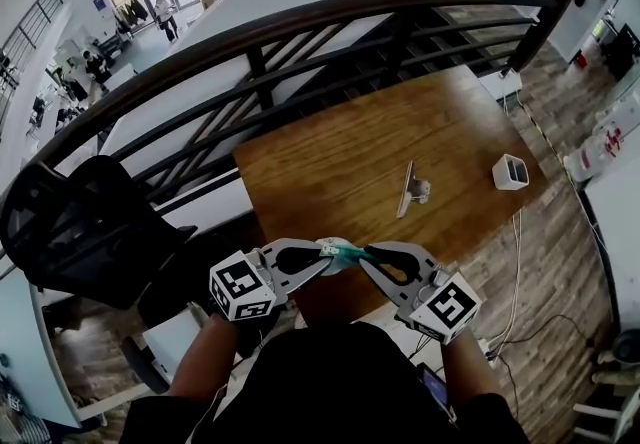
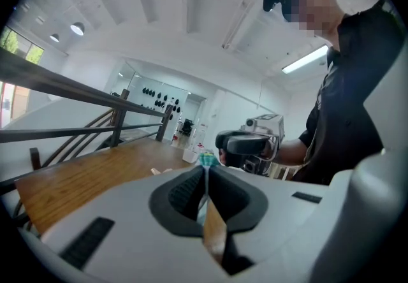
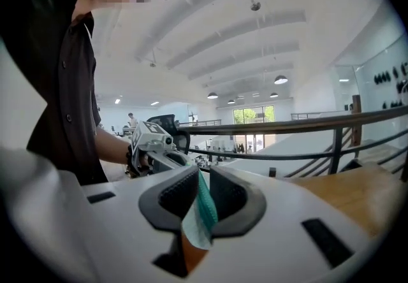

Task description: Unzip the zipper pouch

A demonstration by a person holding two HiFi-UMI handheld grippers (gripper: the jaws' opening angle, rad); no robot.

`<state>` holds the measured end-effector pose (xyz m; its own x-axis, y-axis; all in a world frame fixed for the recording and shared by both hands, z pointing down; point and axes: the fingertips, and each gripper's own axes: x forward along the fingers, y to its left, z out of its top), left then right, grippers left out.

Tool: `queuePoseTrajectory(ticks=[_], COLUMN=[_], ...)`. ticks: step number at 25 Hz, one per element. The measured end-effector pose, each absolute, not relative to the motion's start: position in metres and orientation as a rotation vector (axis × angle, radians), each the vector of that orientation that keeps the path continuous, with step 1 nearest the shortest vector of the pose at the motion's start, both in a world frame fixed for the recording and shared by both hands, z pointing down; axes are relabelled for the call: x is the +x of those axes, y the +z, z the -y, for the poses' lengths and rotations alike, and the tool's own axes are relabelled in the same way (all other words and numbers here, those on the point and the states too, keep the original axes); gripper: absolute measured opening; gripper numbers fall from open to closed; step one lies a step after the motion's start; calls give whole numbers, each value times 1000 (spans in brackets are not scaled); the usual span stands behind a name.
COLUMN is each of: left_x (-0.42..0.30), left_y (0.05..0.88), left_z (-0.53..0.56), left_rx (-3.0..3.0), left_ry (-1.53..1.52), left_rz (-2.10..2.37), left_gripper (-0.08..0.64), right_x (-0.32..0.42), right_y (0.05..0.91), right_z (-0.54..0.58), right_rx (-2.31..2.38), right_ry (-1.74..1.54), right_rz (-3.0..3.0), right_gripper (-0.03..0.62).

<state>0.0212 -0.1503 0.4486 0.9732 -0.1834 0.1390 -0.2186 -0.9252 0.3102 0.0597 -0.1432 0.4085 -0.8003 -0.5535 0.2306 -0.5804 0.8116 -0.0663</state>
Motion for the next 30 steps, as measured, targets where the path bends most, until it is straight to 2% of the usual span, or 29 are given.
queuePoseTrajectory(ticks=[11, 21, 30], left_x=[27, 25, 28], left_y=[455, 467, 471], left_z=[129, 123, 127], left_rx=[2871, 2876, 2864], left_ry=[341, 434, 448], left_rz=[190, 186, 189], left_gripper=[23, 23, 23], right_x=[17, 3, 1], right_y=[415, 431, 429], right_z=[135, 135, 132], right_rx=[535, 401, 359], right_ry=[275, 294, 169], right_rz=[2785, 2749, 2757], right_gripper=[102, 104, 43])
